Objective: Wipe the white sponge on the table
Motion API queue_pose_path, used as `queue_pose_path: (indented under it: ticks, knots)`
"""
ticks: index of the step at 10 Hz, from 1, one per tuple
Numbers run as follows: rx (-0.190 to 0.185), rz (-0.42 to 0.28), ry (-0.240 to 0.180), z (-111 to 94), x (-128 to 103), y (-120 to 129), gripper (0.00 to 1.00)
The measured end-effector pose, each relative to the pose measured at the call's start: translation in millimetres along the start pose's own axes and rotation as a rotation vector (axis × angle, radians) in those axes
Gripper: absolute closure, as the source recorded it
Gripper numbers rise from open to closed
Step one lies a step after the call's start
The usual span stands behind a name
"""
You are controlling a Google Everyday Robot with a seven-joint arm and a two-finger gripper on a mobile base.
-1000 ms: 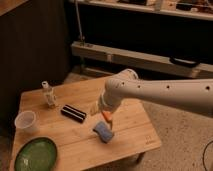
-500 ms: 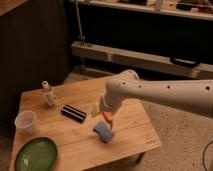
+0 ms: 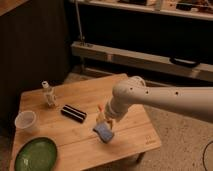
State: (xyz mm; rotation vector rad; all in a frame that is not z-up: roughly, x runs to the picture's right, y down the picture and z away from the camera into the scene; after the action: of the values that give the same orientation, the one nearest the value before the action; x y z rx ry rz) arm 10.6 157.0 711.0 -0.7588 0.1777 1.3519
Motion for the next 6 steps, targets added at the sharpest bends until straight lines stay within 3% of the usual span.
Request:
queue_pose_path:
  ticks: [4,6]
  knots:
    - [0.006,-0.028,0.054,50.3,10.2,-1.6,0.35]
    - [0.002,-0.040,0.055,68.6,11.4,-6.7,0.35]
